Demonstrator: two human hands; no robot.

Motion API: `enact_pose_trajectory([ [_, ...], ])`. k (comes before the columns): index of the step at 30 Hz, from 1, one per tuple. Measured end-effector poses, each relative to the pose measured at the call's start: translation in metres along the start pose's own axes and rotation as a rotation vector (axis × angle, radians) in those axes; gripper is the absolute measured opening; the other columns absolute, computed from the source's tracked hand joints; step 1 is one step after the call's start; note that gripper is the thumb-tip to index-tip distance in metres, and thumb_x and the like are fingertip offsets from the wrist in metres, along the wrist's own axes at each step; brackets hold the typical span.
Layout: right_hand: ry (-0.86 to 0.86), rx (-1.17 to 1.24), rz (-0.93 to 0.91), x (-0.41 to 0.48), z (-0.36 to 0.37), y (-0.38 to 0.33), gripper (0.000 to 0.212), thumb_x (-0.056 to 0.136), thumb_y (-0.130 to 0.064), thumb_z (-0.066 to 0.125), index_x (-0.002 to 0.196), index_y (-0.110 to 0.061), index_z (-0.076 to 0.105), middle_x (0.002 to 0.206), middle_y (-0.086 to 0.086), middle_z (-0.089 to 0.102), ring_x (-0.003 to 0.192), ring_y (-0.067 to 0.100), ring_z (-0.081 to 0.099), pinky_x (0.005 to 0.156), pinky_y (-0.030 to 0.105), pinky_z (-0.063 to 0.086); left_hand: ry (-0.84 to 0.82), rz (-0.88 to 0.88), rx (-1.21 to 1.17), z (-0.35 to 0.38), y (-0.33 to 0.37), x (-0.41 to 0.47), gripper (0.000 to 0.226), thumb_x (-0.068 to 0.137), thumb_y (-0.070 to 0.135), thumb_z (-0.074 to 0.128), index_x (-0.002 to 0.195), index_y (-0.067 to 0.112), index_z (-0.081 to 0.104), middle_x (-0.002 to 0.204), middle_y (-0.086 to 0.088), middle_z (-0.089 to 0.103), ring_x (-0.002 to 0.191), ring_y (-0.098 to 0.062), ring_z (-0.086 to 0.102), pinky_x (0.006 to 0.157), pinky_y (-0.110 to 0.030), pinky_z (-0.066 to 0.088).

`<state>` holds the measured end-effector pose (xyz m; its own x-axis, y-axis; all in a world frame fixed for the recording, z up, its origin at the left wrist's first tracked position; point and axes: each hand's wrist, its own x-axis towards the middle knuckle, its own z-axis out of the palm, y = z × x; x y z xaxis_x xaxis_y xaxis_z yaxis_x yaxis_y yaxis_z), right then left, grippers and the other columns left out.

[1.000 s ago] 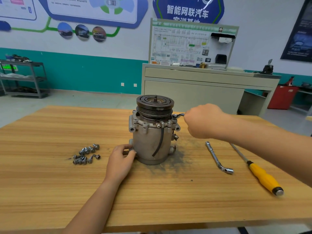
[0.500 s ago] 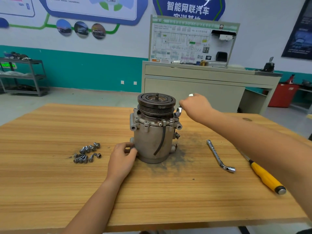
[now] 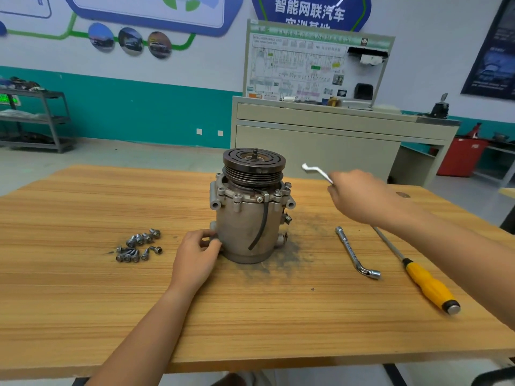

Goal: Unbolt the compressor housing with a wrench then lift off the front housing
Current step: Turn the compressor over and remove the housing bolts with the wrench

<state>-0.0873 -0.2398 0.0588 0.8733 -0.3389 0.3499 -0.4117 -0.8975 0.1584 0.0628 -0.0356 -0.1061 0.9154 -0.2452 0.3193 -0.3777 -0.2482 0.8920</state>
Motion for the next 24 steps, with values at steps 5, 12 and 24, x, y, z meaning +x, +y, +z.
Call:
enact_pose_trajectory([
  [5,-0.019,-0.100,-0.098,-0.009,0.001,-0.016,0.023,0.094,-0.012,0.040,0.112,-0.014,0.055,0.064,-0.002,0.043,0.058,0.014,0.044,0.046,0.026,0.033,0.002,0.010,0.006,-0.001,-0.001,-0.001,0.011,0.086,0.015,0.058,0.093,0.022,0.063,0.101,0.004,0.057,0.081,0.005,0.052,0.065,-0.007,0.034],
  [12,-0.120,-0.390,-0.174,-0.007,-0.024,-0.039,0.019,0.090,0.001,0.042,0.101,-0.009,0.055,0.062,0.000,0.035,0.057,0.016,0.040,0.045,0.026,0.029,-0.002,0.031,0.019,-0.001,0.001,0.000,0.012,0.085,0.011,0.058,0.093,0.018,0.064,0.102,0.001,0.059,0.081,-0.003,0.054,0.072,-0.019,0.036],
  [24,-0.144,-0.634,-0.307,0.006,-0.028,-0.026,0.028,0.092,-0.007,0.035,0.116,-0.009,0.049,0.059,-0.002,0.037,0.048,0.012,0.034,0.041,0.025,0.023,0.005,0.025,0.029,0.000,-0.003,0.002,0.011,0.085,0.014,0.059,0.093,0.021,0.063,0.101,0.003,0.058,0.079,0.006,0.052,0.063,-0.006,0.033],
])
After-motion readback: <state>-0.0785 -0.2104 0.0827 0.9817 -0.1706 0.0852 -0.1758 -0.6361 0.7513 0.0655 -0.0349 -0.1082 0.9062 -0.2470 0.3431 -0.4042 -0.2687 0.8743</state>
